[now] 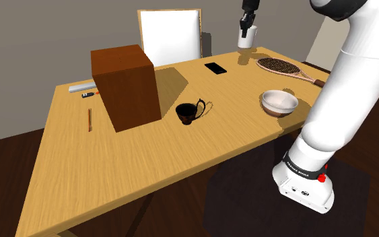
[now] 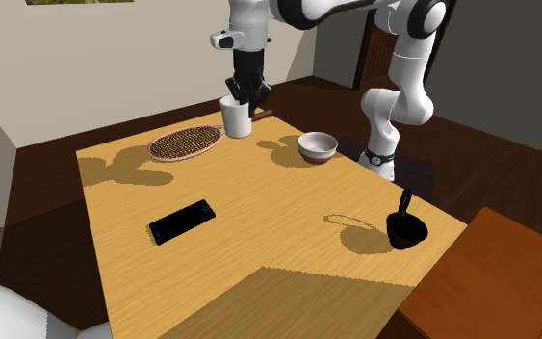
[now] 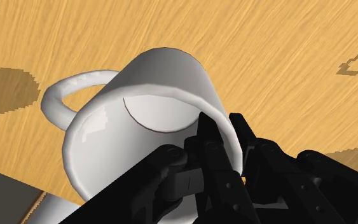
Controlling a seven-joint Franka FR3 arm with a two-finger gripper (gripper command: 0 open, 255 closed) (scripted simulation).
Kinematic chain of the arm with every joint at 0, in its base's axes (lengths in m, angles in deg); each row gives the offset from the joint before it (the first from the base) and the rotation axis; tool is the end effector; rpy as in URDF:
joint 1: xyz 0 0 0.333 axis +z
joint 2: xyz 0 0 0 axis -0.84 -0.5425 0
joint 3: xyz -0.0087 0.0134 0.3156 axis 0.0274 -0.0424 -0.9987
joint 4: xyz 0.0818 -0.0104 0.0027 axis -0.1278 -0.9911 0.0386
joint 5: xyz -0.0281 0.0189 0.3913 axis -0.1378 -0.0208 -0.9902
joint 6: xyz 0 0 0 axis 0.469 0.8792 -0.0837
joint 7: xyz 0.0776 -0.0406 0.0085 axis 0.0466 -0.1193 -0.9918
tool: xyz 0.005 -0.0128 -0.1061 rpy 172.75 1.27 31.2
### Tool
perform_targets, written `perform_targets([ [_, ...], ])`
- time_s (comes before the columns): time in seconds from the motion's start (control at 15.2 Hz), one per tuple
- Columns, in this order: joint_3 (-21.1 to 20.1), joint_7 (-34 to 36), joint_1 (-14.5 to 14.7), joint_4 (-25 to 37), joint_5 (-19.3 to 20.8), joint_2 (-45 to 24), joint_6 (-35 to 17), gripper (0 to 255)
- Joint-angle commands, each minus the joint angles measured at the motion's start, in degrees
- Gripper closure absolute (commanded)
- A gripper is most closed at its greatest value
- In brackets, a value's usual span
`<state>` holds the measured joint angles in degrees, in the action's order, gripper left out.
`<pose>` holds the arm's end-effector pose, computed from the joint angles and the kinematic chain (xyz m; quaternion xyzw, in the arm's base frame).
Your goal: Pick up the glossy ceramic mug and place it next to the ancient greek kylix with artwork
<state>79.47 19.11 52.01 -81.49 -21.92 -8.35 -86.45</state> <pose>0.4942 -0.3254 0.5811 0.9986 0.0461 0.0097 0.0254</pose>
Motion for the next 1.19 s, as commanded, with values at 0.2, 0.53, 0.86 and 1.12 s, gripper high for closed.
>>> perform_targets([
  [0.2, -2.9, 7.1, 3.6, -10.9, 5.3, 10.4, -1.6, 255],
  [0.53, -7.5, 14.7, 5.5, -20.5, 8.9, 20.0, -1.7, 255],
  [0.86, -12.6, 21.8, 6.8, -28.3, 10.2, 28.2, -0.9, 255],
  [1.12, -16.9, 27.2, 7.9, -33.3, 9.8, 33.8, 0.3, 255],
])
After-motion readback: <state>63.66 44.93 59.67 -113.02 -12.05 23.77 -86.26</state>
